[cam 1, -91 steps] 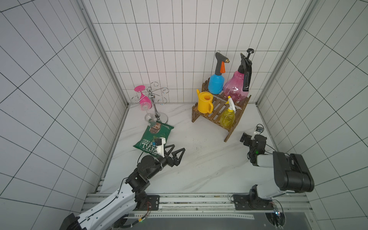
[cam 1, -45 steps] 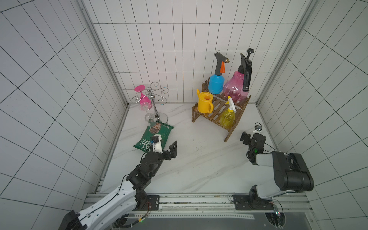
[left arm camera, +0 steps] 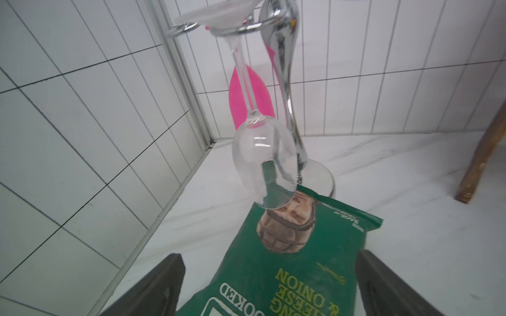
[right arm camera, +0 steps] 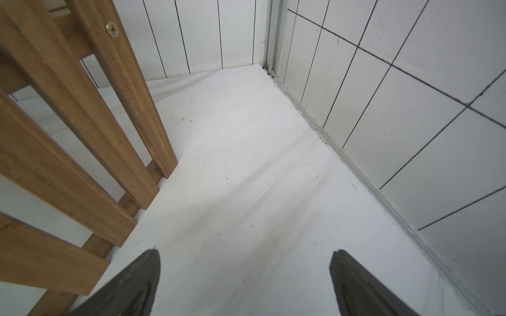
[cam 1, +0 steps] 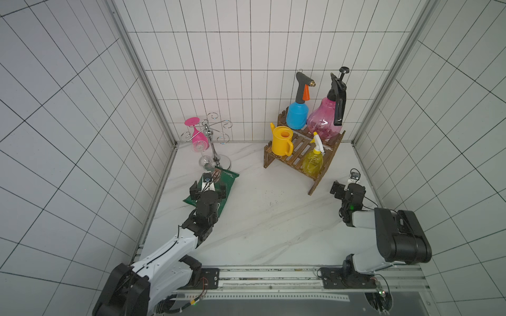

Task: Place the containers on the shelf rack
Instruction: Reset both arms

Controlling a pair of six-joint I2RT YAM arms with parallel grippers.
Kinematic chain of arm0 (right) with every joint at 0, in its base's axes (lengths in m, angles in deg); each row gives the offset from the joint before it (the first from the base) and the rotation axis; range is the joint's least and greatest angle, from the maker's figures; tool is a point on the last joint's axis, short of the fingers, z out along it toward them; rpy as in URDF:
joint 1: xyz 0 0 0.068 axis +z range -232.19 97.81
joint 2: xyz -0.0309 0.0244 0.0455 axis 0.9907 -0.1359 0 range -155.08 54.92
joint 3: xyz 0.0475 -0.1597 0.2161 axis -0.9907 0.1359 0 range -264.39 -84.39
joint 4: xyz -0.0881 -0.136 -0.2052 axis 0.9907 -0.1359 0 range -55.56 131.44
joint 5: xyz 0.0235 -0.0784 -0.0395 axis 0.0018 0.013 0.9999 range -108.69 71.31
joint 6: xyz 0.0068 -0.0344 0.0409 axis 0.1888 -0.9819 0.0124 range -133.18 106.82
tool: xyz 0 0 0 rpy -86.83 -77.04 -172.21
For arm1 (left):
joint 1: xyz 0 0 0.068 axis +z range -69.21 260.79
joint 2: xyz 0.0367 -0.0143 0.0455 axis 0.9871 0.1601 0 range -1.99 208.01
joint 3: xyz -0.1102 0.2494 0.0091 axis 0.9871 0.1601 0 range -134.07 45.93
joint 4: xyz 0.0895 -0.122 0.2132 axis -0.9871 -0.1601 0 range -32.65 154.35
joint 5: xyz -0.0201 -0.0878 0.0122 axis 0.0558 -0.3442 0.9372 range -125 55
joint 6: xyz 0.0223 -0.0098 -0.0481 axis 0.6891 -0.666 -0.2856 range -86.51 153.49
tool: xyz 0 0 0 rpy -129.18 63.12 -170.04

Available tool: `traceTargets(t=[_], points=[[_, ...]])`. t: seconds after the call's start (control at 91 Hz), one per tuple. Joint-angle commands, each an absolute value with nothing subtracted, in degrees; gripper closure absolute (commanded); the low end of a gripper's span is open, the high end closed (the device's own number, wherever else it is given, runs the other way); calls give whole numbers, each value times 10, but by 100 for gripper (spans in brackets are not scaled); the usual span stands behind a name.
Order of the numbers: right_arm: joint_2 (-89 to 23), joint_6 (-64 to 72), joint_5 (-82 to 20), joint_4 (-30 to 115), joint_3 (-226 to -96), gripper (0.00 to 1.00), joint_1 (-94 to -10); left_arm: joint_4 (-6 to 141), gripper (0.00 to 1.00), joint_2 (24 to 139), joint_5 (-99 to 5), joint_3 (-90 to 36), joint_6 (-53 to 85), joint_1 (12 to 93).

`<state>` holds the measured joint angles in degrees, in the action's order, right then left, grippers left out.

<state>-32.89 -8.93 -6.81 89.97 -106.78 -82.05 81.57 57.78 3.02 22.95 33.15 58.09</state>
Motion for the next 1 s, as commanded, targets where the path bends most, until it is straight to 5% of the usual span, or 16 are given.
traceTargets(t=[0.0, 0.407, 0.506, 0.989], points=[[-328, -94, -57, 895, -1079, 1, -816, 867, 2, 647, 9, 230, 318, 640], [-327, -93, -57, 894, -1079, 1, -816, 1280, 2, 907, -186, 271, 308, 779], [-328, -93, -57, 894, -1079, 1, -816, 1076, 2, 869, -205, 202, 277, 797], [-328, -93, -57, 894, -1079, 1, -816, 1079, 2, 873, -230, 201, 269, 812]])
